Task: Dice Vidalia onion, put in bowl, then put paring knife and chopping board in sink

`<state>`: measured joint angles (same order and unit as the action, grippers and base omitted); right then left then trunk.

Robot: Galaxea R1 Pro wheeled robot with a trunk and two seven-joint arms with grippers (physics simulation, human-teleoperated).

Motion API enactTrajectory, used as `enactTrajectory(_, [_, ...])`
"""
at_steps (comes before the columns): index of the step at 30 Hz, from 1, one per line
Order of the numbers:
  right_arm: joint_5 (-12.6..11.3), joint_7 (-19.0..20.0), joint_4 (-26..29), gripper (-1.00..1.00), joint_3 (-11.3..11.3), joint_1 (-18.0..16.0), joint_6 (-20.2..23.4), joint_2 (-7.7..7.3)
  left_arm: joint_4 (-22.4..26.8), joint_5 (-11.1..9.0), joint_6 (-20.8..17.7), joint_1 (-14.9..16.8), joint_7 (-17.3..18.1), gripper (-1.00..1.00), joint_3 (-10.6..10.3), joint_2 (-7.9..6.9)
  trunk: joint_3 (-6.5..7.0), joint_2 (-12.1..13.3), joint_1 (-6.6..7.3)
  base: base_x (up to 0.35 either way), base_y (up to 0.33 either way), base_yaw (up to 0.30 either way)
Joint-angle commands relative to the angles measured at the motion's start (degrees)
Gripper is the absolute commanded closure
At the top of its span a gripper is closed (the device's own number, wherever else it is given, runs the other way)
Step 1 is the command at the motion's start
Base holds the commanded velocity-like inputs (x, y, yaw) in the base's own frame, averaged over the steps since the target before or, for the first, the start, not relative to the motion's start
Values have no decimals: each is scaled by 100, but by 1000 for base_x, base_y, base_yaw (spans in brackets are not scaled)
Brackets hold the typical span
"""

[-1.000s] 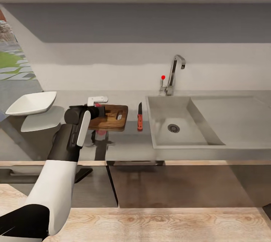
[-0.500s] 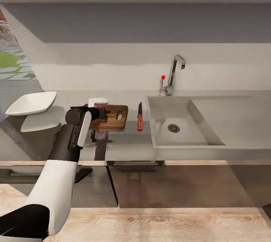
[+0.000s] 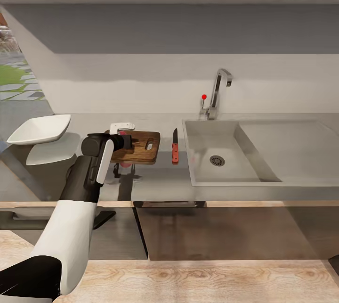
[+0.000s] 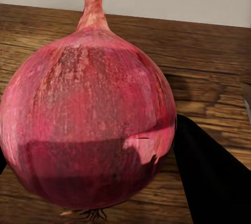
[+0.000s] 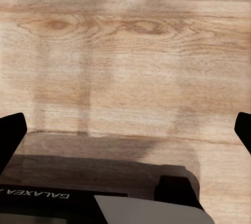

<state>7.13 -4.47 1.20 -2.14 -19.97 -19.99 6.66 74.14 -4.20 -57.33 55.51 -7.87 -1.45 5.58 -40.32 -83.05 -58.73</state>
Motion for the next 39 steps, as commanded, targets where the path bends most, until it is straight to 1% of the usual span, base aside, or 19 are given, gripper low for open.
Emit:
enactTrajectory(1, [60, -36, -5, -100, -23, -5, -13, 2, 4, -42, -22, 4, -47, 100, -5, -2, -5, -3, 0, 0, 0, 0])
enactTrajectory(5, [60, -36, -5, -100, -23, -4, -13, 2, 4, -38, -19, 3, -48, 100, -5, -4, -5, -3, 0, 0, 0, 0])
enactTrajectory(6, [60, -36, -5, -100, -23, -3, -13, 2, 7, -35, -18, 3, -48, -100, -5, -4, -5, -3, 0, 0, 0, 0])
enactTrajectory(12, [60, -36, -5, -100, -23, -2, -13, 2, 68, -29, -18, -73, -40, -100, -5, -5, -5, -3, 0, 0, 0, 0])
enactTrajectory(27, [60, -36, -5, -100, -23, -3, -13, 2, 149, -29, -17, -84, -42, -100, 15, -11, -5, -3, 0, 0, 0, 0])
enactTrajectory(34, [60, -36, -5, -100, -22, -2, -13, 2, 739, -29, -31, -84, -48, -100, 51, -13, -5, -3, 0, 0, 0, 0])
enactTrajectory(39, [60, -32, -5, -100, -19, -3, -13, 4, 1287, -29, -40, -84, -48, -100, 64, -13, -5, -3, 0, 0, 0, 0])
